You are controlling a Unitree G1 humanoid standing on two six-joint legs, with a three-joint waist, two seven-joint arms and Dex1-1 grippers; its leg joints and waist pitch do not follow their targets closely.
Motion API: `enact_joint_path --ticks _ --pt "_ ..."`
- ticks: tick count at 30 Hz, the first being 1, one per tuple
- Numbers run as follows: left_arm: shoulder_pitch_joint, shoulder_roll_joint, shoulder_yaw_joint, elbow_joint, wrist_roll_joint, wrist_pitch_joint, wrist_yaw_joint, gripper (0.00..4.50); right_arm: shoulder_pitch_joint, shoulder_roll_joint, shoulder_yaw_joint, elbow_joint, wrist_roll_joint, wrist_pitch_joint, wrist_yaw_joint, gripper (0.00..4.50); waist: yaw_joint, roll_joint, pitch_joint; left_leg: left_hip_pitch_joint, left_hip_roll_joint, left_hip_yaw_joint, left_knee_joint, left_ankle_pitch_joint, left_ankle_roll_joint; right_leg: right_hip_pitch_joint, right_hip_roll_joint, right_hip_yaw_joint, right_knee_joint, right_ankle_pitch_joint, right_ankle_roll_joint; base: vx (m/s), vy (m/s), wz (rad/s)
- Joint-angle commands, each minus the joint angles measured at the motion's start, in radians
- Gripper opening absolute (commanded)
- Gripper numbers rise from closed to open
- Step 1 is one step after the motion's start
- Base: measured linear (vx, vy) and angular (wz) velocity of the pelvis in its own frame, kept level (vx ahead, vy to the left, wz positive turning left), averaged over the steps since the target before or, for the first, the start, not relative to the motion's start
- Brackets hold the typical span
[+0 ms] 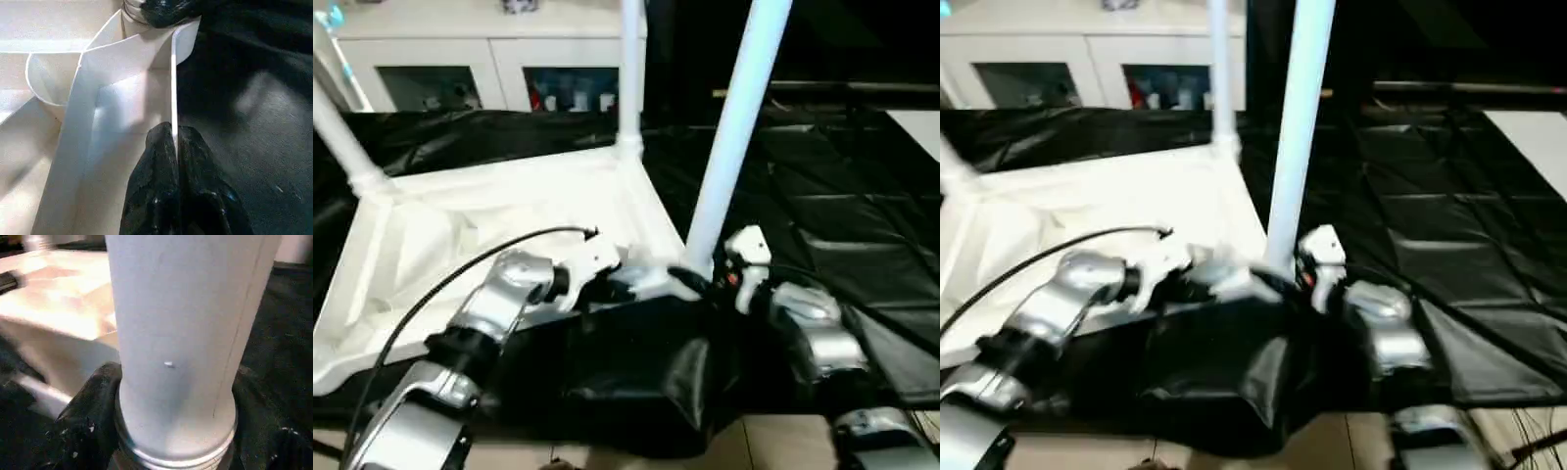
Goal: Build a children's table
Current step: Rotate leg to tighten
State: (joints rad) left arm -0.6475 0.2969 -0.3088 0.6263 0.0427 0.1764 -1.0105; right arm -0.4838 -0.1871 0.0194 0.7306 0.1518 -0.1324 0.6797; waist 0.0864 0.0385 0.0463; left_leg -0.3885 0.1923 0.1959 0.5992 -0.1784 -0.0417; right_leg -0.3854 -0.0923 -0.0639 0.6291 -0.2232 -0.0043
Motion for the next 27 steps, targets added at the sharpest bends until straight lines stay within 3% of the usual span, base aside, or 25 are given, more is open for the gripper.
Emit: enact_joint_path --ticks 1,4,5,8,11,12,16,22,24,25,26,27 --pt "-0.051 -0.043 0.03 0.059 0.018 0.017 0.116 0.0 -0.036 0.088 -0.032 0.075 -0.034 0.027 -0.271 2.69 -0.002 -0.006 -0.068 0.021 0.038 -0.019 -0.067 -0.115 0.053 0.038 -0.058 0.041 -0.065 0.012 -0.263 0.0 0.0 0.0" --pt "-0.07 -0.066 0.037 0.095 0.024 0.014 0.163 0.0 -0.054 0.125 -0.042 0.112 -0.064 0.036 -0.405 2.69 -0.009 -0.004 -0.064 0.025 0.037 -0.022 -0.075 -0.171 0.012 0.039 -0.06 0.04 -0.074 -0.068 -0.254 0.0 0.0 0.0" --pt "-0.09 -0.095 0.044 0.136 0.029 0.005 0.213 0.0 -0.08 0.178 -0.059 0.157 -0.08 0.058 -0.56 2.69 -0.011 -0.006 -0.064 0.025 0.037 -0.02 -0.075 -0.172 0.01 0.036 -0.06 0.043 -0.075 -0.066 -0.248 0.0 0.0 0.0" --pt "-0.095 -0.109 0.043 0.148 0.03 0.002 0.226 0.0 -0.091 0.215 -0.057 0.169 -0.09 0.061 -0.623 2.69 -0.012 -0.003 -0.064 0.026 0.036 -0.022 -0.078 -0.176 0.003 0.036 -0.059 0.043 -0.074 -0.06 -0.24 0.0 0.0 0.0" --pt "-0.089 -0.109 0.034 0.143 0.034 -0.003 0.216 0.0 -0.083 0.232 -0.051 0.15 -0.083 0.065 -0.59 2.69 -0.01 -0.004 -0.064 0.023 0.037 -0.021 -0.078 -0.183 0.017 0.04 -0.06 0.044 -0.075 -0.04 -0.228 0.0 0.0 0.0" --pt "-0.088 -0.11 0.035 0.144 0.034 -0.004 0.217 0.0 -0.081 0.234 -0.055 0.148 -0.08 0.061 -0.586 3.25 -0.01 -0.003 -0.064 0.024 0.037 -0.022 -0.078 -0.181 0.018 0.039 -0.06 0.043 -0.074 -0.034 -0.227 0.0 0.0 0.0" --pt "-0.078 -0.097 0.03 0.144 0.037 -0.022 0.193 0.0 -0.06 0.225 -0.042 0.097 -0.095 0.028 -0.56 3.63 -0.01 -0.004 -0.064 0.022 0.038 -0.022 -0.079 -0.18 0.024 0.041 -0.061 0.044 -0.074 -0.026 -0.224 0.0 0.0 0.0" --pt "-0.068 -0.085 0.028 0.138 0.037 -0.034 0.172 0.0 -0.044 0.191 -0.021 0.041 -0.119 0.019 -0.546 3.88 -0.012 -0.008 -0.061 0.023 0.038 -0.021 -0.08 -0.19 0.022 0.04 -0.06 0.044 -0.078 -0.048 -0.225 0.0 0.0 0.0" --pt "-0.047 -0.057 0.023 0.104 0.031 -0.042 0.128 0.0 -0.03 0.112 -0.001 -0.029 -0.088 0.043 -0.359 3.88 -0.012 -0.006 -0.062 0.023 0.038 -0.02 -0.079 -0.187 0.026 0.04 -0.06 0.044 -0.077 -0.044 -0.226 0.0 0.0 0.0" --pt "-0.046 -0.056 0.023 0.104 0.031 -0.043 0.127 0.0 -0.03 0.11 0.0 -0.031 -0.086 0.044 -0.353 3.88 -0.007 -0.008 -0.062 0.02 0.039 -0.022 -0.077 -0.186 0.04 0.047 -0.059 0.043 -0.078 -0.027 -0.218 0.0 0.0 0.0" --pt "-0.033 -0.039 0.02 0.087 0.027 -0.05 0.1 0.0 -0.02 0.063 0.007 -0.073 -0.06 0.064 -0.234 3.88 -0.009 -0.009 -0.065 0.018 0.037 -0.021 -0.074 -0.16 0.055 0.049 -0.058 0.043 -0.073 0.012 -0.218 0.0 0.0 0.0" --pt "-0.033 -0.039 0.02 0.087 0.027 -0.05 0.1 0.0 -0.02 0.063 0.007 -0.073 -0.06 0.064 -0.234 3.88 -0.011 -0.009 -0.066 0.016 0.037 -0.021 -0.071 -0.14 0.073 0.047 -0.057 0.042 -0.069 0.043 -0.227 0.0 0.0 0.0"
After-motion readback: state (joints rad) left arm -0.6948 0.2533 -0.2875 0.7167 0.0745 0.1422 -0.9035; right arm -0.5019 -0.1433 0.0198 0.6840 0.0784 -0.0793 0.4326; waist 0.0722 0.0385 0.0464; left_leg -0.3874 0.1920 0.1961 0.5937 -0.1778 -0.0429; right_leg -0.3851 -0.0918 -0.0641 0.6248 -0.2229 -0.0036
